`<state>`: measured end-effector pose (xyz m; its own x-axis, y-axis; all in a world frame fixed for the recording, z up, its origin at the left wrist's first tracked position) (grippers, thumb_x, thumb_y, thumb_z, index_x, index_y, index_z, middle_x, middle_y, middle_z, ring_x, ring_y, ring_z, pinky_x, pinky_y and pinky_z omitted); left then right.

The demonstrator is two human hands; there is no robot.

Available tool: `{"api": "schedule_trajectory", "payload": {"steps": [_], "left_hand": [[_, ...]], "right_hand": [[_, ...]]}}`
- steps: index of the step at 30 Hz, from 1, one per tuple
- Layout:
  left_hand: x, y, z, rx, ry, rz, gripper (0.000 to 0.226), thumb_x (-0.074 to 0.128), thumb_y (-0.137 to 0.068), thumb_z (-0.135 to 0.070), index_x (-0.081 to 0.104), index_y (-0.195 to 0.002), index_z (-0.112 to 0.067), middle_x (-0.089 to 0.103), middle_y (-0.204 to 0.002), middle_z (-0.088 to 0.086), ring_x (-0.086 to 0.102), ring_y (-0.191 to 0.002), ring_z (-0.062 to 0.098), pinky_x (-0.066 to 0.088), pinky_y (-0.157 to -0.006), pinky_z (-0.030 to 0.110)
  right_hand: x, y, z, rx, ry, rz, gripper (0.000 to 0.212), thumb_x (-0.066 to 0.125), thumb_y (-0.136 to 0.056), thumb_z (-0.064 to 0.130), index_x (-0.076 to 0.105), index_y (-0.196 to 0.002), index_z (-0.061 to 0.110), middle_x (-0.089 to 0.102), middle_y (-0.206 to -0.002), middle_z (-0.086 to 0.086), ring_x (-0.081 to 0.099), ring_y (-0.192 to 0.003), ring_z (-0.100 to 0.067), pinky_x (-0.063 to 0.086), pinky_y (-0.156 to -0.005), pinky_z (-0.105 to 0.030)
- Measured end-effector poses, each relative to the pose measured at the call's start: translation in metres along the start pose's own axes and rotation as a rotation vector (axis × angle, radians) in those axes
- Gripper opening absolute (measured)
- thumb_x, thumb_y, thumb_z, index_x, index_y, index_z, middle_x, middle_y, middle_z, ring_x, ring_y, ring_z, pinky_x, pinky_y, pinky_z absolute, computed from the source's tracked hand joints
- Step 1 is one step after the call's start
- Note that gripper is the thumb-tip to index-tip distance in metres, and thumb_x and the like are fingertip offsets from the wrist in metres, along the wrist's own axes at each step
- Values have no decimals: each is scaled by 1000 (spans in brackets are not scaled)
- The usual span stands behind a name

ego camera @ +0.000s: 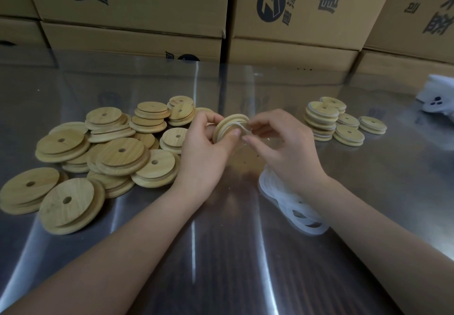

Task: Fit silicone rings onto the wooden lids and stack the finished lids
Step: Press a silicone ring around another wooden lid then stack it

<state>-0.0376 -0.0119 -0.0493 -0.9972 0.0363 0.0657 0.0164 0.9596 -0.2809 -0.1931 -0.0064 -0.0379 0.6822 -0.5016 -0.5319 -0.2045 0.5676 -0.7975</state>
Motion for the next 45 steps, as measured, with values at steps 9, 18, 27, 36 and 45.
{"api": "schedule_trajectory", "payload": {"steps": [9,18,27,36,45], "left_hand": [[3,2,-3,-52,69,164,14,62,-94,-9,67,-101,-20,73,-92,3,70,-88,15,60,-80,44],[0,-1,-3,81,-66,151,21,67,-89,-6,71,-105,-18,73,-96,-2,68,-96,13,55,-89,33],[-2,-4,-5,198,-266,77,30,70,-86,-7,69,-98,-35,71,-90,-16,66,-93,6,53,-88,29],[-4,-5,-8,267,-413,51,26,70,-85,-7,74,-105,-24,71,-90,-15,65,-90,2,51,-86,25],[-4,-6,-7,310,-471,39,28,72,-84,-6,74,-105,-23,67,-85,-21,62,-88,-2,47,-80,11]], "right_hand": [[-4,-2,-1,-33,-28,-62,2,74,-82,1,74,-83,2,68,-80,-6,61,-77,-16,49,-72,-24],[-5,-2,-2,46,-78,1,4,70,-84,0,69,-82,3,63,-81,-4,58,-78,-16,48,-72,-23],[-2,-2,1,109,-108,13,4,67,-85,1,65,-83,3,62,-84,-3,58,-81,-16,49,-74,-27],[-2,-3,4,186,-179,17,4,66,-85,-1,64,-82,1,60,-84,-1,59,-81,-18,48,-75,-27],[-3,-3,3,233,-226,21,11,67,-86,2,63,-83,13,57,-83,10,57,-80,-8,44,-75,-16]]}}
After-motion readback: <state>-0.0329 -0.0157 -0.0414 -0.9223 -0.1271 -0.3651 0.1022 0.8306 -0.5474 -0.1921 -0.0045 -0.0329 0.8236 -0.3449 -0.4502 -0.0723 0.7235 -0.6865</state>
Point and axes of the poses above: each hand's wrist, its own y-axis away from the middle knuckle, its own x-axis out of the palm, z = x × y, the point moved 1 cm from there along -y, towards the middle knuckle
